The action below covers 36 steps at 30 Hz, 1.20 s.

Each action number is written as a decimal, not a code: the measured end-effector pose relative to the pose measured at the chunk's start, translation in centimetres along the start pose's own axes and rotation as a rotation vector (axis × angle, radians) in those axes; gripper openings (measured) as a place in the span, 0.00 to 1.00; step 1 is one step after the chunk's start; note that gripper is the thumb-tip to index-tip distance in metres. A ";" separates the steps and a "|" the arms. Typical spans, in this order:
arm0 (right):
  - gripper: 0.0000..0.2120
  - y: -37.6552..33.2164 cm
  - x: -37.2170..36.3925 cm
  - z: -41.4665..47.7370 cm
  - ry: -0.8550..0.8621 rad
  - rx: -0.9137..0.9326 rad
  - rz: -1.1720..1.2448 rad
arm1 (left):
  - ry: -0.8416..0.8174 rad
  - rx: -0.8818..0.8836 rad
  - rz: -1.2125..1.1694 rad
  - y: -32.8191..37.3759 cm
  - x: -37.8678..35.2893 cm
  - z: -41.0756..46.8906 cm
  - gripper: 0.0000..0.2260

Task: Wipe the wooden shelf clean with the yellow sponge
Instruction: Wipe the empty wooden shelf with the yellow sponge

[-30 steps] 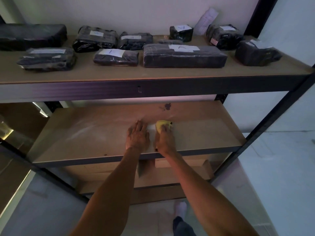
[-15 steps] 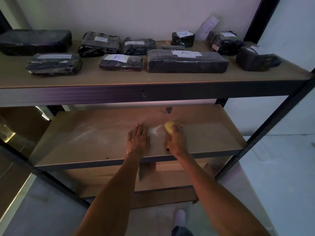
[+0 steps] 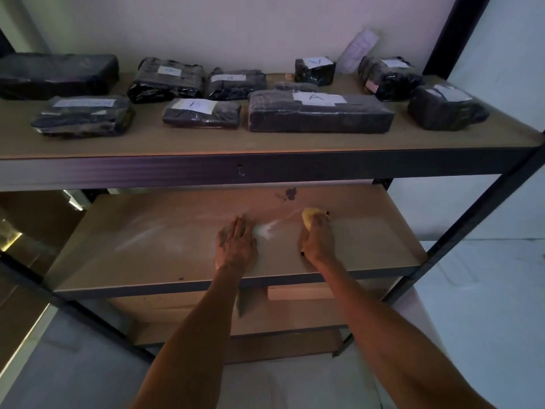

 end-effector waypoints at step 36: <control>0.24 2.5 -0.5 10.1 0.124 -0.055 0.179 | 0.103 -0.009 -0.031 -0.2 -0.6 0.2 0.24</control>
Point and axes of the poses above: each hand's wrist, its own z-axis towards the middle knuckle, its own x-axis out of the back of the hand, y = z × x, the point moved 4 cm from there along z, towards the middle knuckle, and after that the axes turned 5 degrees about x, right-handed, at the moved point
